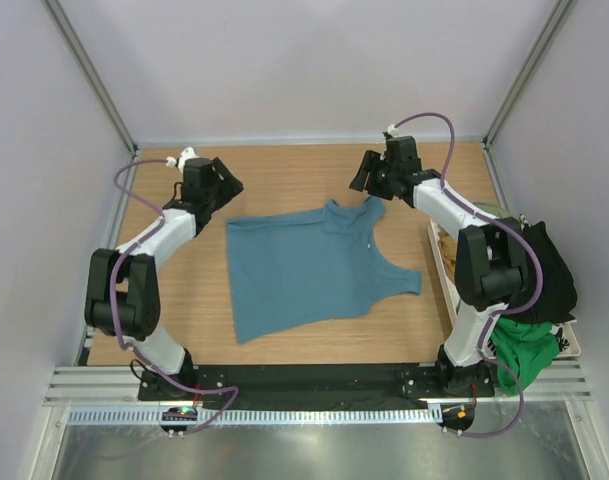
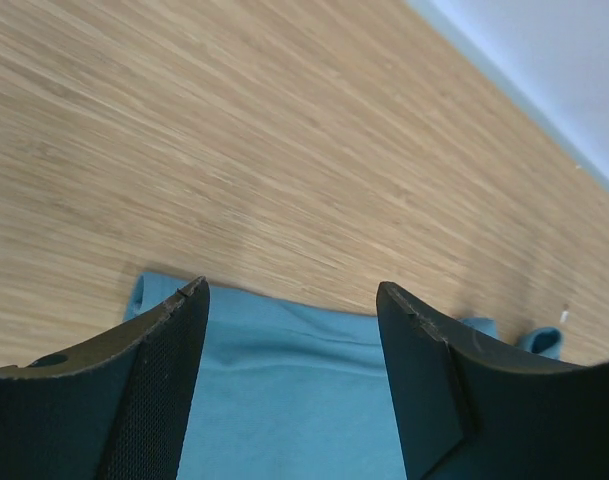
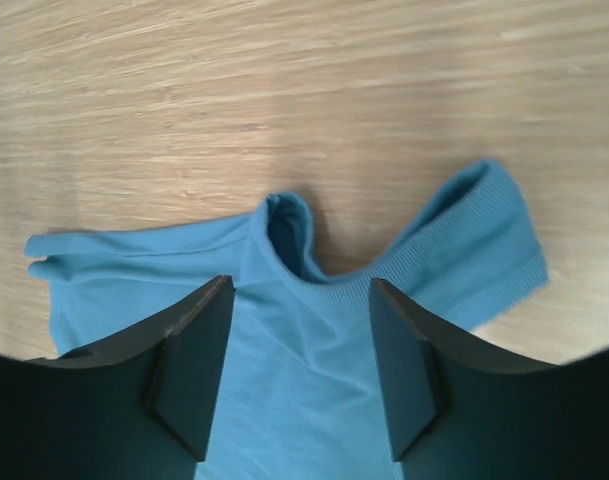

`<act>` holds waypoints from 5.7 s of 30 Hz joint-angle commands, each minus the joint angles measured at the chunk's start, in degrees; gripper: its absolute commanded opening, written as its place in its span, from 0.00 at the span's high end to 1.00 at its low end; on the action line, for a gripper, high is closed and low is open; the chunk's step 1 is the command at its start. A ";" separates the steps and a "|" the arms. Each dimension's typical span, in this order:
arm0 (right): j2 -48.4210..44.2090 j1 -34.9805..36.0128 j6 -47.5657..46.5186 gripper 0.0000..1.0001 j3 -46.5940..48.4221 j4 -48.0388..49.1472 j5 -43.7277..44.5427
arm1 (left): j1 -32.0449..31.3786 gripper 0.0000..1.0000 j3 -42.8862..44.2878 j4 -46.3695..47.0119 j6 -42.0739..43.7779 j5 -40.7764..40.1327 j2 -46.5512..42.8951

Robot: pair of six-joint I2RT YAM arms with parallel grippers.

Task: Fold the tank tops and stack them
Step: Flatten the tank top out

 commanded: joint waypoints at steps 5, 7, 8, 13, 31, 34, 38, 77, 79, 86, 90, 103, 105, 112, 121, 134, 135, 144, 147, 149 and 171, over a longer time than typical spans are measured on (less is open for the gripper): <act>-2.90 -1.62 -0.42 0.56 -2.33 -1.49 12.41 | 0.33 0.33 -5.95 -0.29 -0.05 -1.01 -12.82; -1.49 -1.71 0.11 0.57 -1.63 -2.54 13.05 | 0.33 0.33 -7.62 -0.29 0.04 -0.48 -13.80; -0.79 -1.89 0.37 0.61 -0.93 -2.81 13.05 | 0.33 0.33 -8.06 -0.29 0.04 -0.39 -14.15; 5.97 -2.50 1.78 0.73 1.71 -3.60 10.86 | 0.33 0.34 -9.29 -2.14 -0.22 2.24 -14.77; -2.88 -6.11 7.86 0.69 -10.05 -3.61 29.49 | 0.33 0.35 -8.25 -5.39 2.76 4.27 -13.19; -5.35 -5.76 4.26 0.62 -10.15 -0.80 24.23 | 0.33 0.35 -5.26 -6.00 3.20 5.23 -9.50; -4.13 -5.40 0.64 0.57 -6.55 -0.69 13.60 | 0.33 0.35 -0.79 -6.62 3.38 8.83 -3.36; 20.22 0.04 -1.38 0.74 16.48 -5.01 2.77 | 0.24 0.55 16.89 -10.67 6.72 12.17 19.42; 20.40 0.05 -1.47 0.75 16.66 -5.01 2.68 | 0.16 0.62 17.07 -10.75 6.02 12.96 19.34; 20.40 -0.31 -1.21 0.79 16.57 -4.65 2.42 | 0.59 0.95 18.91 -10.23 3.13 15.86 20.64; 20.14 -0.66 -1.12 0.83 16.13 -4.39 2.68 | 1.91 1.00 20.50 -9.18 -0.12 18.41 22.84; 19.61 -1.71 0.28 0.99 15.34 -3.42 2.77 | 5.60 1.00 18.92 -4.52 -3.91 20.09 23.12; 19.52 -1.89 0.37 0.99 15.08 -2.99 2.51 | 5.78 1.00 18.74 -3.55 -4.35 20.96 23.11; 19.96 -1.80 0.46 0.94 15.34 -2.54 1.45 | 5.08 0.59 18.92 -2.93 -3.65 23.95 23.55; 19.61 -1.89 0.55 0.94 14.55 -2.28 1.01 | 2.71 0.59 19.44 -3.98 -2.95 21.67 25.40; 19.78 -1.98 0.72 0.94 14.37 -2.10 0.66 | 2.35 0.49 17.95 -7.15 0.65 14.29 23.20; 19.78 -1.89 0.64 0.94 14.29 -1.93 0.57 | 2.35 0.52 18.04 -7.24 0.66 14.29 23.29; 19.78 -1.98 0.64 0.94 14.29 -2.10 1.10 | 1.30 0.52 17.34 -9.43 3.90 8.05 20.04; 19.61 -2.06 0.72 0.83 14.20 -2.02 1.19 | 1.12 0.50 17.16 -10.14 5.05 6.29 18.64; 18.91 -1.98 1.34 0.73 13.76 -2.10 2.06 | 1.03 0.45 16.98 -10.05 5.23 5.85 17.58; -26.78 6.72 4.67 0.24 -30.08 -5.70 22.54 | -5.64 0.00 -20.78 -13.39 -5.40 -3.93 -29.24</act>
